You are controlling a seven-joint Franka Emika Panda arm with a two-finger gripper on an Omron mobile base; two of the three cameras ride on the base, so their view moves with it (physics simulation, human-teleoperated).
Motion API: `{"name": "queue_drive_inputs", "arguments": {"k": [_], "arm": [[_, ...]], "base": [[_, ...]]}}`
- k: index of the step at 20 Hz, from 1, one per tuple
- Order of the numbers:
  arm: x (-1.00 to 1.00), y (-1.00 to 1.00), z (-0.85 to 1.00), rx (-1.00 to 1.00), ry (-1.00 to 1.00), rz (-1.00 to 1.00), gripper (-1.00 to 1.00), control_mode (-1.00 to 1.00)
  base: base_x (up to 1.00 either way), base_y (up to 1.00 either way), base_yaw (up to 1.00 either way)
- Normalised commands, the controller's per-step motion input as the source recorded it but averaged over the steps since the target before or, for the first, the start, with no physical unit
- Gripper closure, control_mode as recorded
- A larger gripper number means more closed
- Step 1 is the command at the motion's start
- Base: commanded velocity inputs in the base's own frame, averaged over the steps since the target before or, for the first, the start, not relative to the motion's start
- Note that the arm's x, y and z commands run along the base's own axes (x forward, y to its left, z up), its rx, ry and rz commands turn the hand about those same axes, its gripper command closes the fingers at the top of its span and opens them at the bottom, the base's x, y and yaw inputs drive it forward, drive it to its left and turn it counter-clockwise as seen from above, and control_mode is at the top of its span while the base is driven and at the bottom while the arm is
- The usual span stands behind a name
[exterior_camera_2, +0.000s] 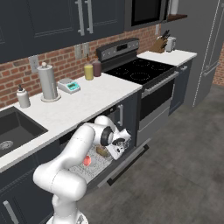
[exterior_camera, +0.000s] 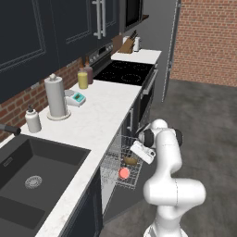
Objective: Pick up the cup and bowl from the counter, place them in the dishwasher, and close the dishwasher door.
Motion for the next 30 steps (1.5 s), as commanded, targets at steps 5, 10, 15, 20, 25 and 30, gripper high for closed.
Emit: {"name": "queue_drive_inputs", "arguments": {"k": [5, 10, 15, 20, 25, 30], "arm": [[0.0, -0.22, -0.21, 0.0, 0.01, -0.17, -1.0, -1.0], [-0.04, -0.15, -0.28, 0.0, 0.04, -0.25, -1.0, -1.0], [-0.29, -0.23, 0.02, 0.0, 0.03, -0.31, -1.0, -1.0], [-0.37, -0.17, 0.12, 0.0, 0.0, -0.2, -1.0, -1.0], [-0.4, -0.11, 0.0, -0.01, 0.0, -0.17, -1.0, -1.0], [-0.13, 0.05, -0.26, -0.09, 0.01, -0.17, -1.0, -1.0]], "base": [[0.0, 0.0, 0.0], [0.0, 0.0, 0.0], [0.0, 0.0, 0.0], [0.0, 0.0, 0.0], [0.0, 0.0, 0.0], [0.0, 0.0, 0.0]]}}
